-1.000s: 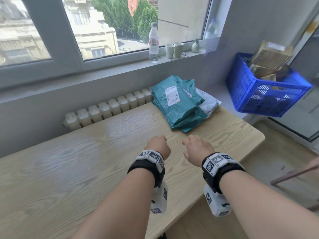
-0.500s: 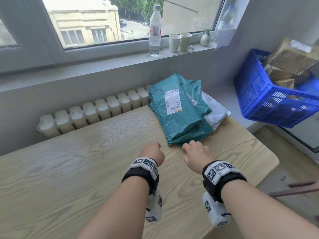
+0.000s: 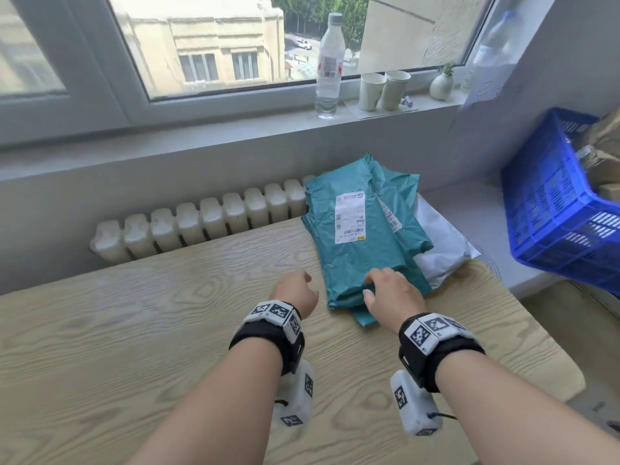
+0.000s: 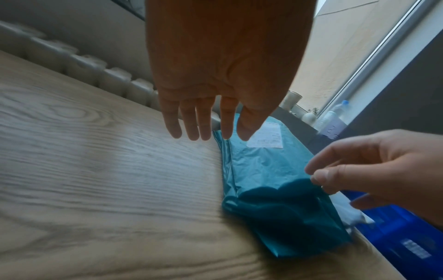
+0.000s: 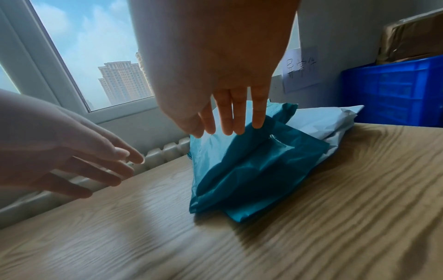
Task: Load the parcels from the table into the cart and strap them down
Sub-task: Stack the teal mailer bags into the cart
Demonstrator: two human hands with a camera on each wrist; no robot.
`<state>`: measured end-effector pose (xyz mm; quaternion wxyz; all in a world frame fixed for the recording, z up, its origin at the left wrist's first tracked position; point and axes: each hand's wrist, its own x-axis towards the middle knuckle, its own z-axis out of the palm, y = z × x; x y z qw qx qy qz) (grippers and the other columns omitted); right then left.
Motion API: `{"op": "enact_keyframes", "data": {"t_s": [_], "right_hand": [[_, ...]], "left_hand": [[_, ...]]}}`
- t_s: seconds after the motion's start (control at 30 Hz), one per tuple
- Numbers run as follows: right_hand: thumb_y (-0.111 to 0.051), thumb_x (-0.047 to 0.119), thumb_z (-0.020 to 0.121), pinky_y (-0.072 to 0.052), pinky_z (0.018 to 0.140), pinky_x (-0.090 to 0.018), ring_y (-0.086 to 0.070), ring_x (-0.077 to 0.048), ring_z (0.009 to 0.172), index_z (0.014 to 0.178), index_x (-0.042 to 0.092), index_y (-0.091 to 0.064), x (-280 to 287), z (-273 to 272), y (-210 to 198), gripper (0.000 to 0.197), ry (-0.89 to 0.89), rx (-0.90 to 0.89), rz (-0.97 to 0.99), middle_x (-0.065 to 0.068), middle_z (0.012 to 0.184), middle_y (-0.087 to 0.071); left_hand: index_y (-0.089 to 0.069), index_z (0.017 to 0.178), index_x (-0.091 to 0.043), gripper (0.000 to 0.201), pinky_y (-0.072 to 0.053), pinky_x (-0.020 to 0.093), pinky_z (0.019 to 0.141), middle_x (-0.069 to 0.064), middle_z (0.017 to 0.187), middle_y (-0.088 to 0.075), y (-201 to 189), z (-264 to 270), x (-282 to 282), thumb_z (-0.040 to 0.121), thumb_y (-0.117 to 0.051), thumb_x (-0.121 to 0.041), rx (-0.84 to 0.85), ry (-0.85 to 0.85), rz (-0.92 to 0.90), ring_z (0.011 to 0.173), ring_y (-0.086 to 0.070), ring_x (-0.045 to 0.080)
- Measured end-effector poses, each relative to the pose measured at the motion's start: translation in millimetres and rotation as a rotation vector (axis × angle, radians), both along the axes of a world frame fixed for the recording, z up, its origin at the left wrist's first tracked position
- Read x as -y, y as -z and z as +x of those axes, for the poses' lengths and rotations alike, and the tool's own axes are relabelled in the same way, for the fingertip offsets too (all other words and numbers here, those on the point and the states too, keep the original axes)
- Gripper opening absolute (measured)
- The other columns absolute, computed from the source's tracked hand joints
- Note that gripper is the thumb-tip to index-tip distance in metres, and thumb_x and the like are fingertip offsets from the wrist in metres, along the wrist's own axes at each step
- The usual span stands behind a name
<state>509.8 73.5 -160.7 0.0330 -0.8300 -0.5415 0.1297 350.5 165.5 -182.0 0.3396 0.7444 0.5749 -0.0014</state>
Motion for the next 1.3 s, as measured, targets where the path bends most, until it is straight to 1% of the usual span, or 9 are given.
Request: {"op": "enact_keyframes", "data": {"t_s": [0.3,0.6,0.67,0.77,0.9,0.97,1.1,1.2,1.3], "right_hand": [[-0.05,0.028,0.095,-0.043,0.094,-0.038,-0.047,-0.026,0.12,0.128,0.015,-0.05,-45.2,69.1,-9.0,0.035,-0.018,-0.052,0.037,-0.008,0.126,-0.052],[-0.053,0.029,0.094,-0.04,0.1,-0.034,-0.049,-0.027,0.124,0.14,0.013,-0.042,-93.7,120.3,2.9,0.049,0.056,-0.275,0.014,-0.008,0.137,-0.051],[-0.054,0.029,0.093,-0.04,0.1,-0.033,-0.051,-0.027,0.124,0.139,0.013,-0.043,-103.6,125.0,8.8,0.05,0.089,-0.338,0.024,-0.007,0.137,-0.053],[-0.058,0.033,0.091,-0.041,0.1,-0.032,-0.052,-0.026,0.123,0.137,0.013,-0.047,-112.4,127.3,19.0,0.051,0.117,-0.419,0.042,-0.007,0.135,-0.056],[-0.067,0.042,0.083,-0.042,0.097,-0.031,-0.054,-0.024,0.117,0.131,0.013,-0.052,-118.7,127.6,30.4,0.058,0.123,-0.43,0.087,-0.007,0.128,-0.056],[-0.07,0.046,0.08,-0.042,0.093,-0.03,-0.055,-0.023,0.113,0.13,0.014,-0.053,-120.1,127.7,31.0,0.062,0.119,-0.441,0.087,-0.006,0.124,-0.057],[-0.075,0.045,0.077,-0.04,0.08,-0.025,-0.056,-0.017,0.098,0.115,0.015,-0.057,-120.4,128.2,28.1,0.052,0.111,-0.522,0.087,0.003,0.106,-0.059],[-0.078,0.043,0.074,-0.04,0.077,-0.024,-0.054,-0.012,0.091,0.105,0.017,-0.054,-120.3,127.6,26.5,0.047,0.124,-0.588,0.096,0.008,0.098,-0.055],[-0.082,0.04,0.07,-0.044,0.079,-0.026,-0.057,-0.014,0.092,0.101,0.018,-0.051,-119.2,124.5,27.9,0.049,0.135,-0.638,0.113,0.006,0.098,-0.057]], "left_hand": [[-0.051,0.134,-0.016,0.045,-0.04,0.033,0.103,0.005,0.136,-0.054,-3.8,58.4,-24.9,0.093,-0.055,-0.032,0.007,-0.114,-0.03,0.125,-0.051,0.024],[-0.035,0.144,-0.009,0.06,-0.043,0.034,0.102,0.009,0.143,-0.047,20.5,113.2,-59.7,0.092,-0.059,-0.028,0.092,-0.288,-0.162,0.127,-0.05,0.027],[-0.033,0.143,-0.01,0.064,-0.042,0.034,0.102,0.008,0.14,-0.051,30.3,120.2,-65.7,0.09,-0.061,-0.031,0.143,-0.333,-0.208,0.124,-0.052,0.027],[-0.038,0.134,-0.009,0.06,-0.043,0.036,0.102,0.007,0.133,-0.056,42.1,126.5,-68.7,0.086,-0.066,-0.032,0.215,-0.41,-0.26,0.12,-0.055,0.027],[-0.041,0.131,-0.009,0.066,-0.045,0.037,0.101,0.005,0.126,-0.059,47.2,128.8,-69.1,0.078,-0.071,-0.031,0.282,-0.494,-0.318,0.116,-0.058,0.026],[-0.046,0.127,-0.01,0.075,-0.049,0.039,0.097,0.003,0.119,-0.063,50.8,126.2,-73.5,0.061,-0.07,-0.034,0.321,-0.537,-0.35,0.108,-0.062,0.024],[-0.048,0.121,-0.013,0.093,-0.054,0.043,0.091,0.004,0.112,-0.066,66.9,118.3,-83.1,0.034,-0.067,-0.04,0.37,-0.621,-0.382,0.099,-0.065,0.023],[-0.046,0.118,-0.016,0.091,-0.055,0.045,0.088,0.003,0.11,-0.067,89.2,112.4,-87.0,0.033,-0.067,-0.041,0.395,-0.655,-0.394,0.097,-0.066,0.023],[-0.046,0.119,-0.017,0.09,-0.056,0.045,0.087,0.002,0.11,-0.067,87.8,108.6,-83.7,0.035,-0.069,-0.039,0.407,-0.658,-0.379,0.097,-0.066,0.023]]}}
